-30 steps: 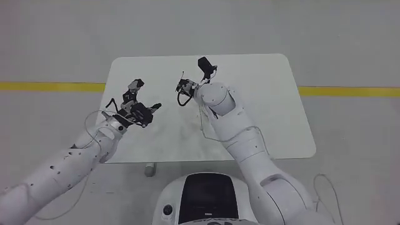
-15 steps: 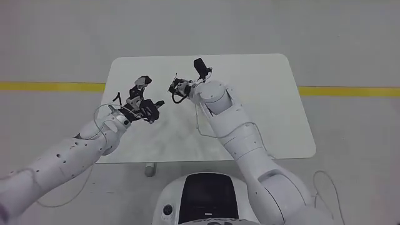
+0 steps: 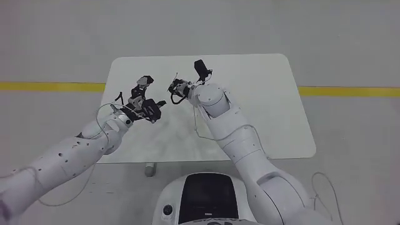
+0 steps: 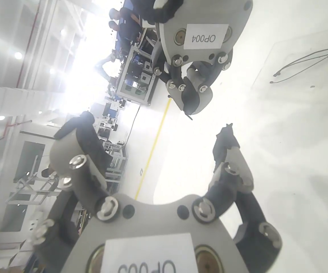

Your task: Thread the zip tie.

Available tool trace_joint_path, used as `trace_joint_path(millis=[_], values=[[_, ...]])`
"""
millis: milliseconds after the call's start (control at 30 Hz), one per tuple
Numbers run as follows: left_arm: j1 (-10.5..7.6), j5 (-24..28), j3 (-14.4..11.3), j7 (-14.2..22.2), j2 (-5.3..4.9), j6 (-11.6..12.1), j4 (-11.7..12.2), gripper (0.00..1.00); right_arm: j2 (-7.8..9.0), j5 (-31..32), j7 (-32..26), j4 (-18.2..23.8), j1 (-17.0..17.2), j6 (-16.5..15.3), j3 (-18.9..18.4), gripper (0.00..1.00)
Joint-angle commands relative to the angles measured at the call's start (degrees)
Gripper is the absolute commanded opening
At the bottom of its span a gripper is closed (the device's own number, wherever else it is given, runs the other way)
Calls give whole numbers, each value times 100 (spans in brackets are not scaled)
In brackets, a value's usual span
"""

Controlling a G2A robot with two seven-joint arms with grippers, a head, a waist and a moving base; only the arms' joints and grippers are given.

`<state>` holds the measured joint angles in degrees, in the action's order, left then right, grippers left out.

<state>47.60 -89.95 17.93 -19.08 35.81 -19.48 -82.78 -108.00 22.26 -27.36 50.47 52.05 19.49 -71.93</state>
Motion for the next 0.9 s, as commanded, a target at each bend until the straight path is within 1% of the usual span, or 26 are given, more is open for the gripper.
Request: trace_joint_path(millis=[0,100,167,267,300,333,367,400,467,533,567,667,800,867], values=[[3,0,3,-2,-1,0,0,100,0,3,-9,1,0,0,-1,0],[8,2,6,7,1,7,0,100,1,-1,8,11,14,-18,0,0],[40,0,55,25,23,33,-10,100,9,-43,64,119,117,-108,35,0],[71,0,99,-2,52,56,22,100,28,-76,71,266,201,-108,67,0],[75,0,105,-14,61,62,40,91,36,-82,73,308,222,-100,72,0],[76,0,109,-22,70,65,58,75,43,-90,81,350,244,-91,75,0],[75,0,110,-34,81,72,78,65,52,-96,87,403,270,-78,83,0],[71,0,108,-41,89,77,94,49,59,-99,97,443,290,-72,89,0],[59,0,98,-49,107,90,125,36,75,-110,118,530,338,-60,106,0],[47,0,82,-49,122,95,150,28,87,-112,133,593,371,-45,126,0],[38,0,69,-52,130,97,162,28,93,-113,136,623,385,-37,138,0],[8,0,19,-59,155,100,193,23,112,-119,143,724,429,-21,180,0],[-45,0,-62,-66,179,95,225,22,138,-139,133,836,479,0,235,0],[-67,0,-92,-70,187,96,237,20,148,-156,122,858,491,0,261,0]])
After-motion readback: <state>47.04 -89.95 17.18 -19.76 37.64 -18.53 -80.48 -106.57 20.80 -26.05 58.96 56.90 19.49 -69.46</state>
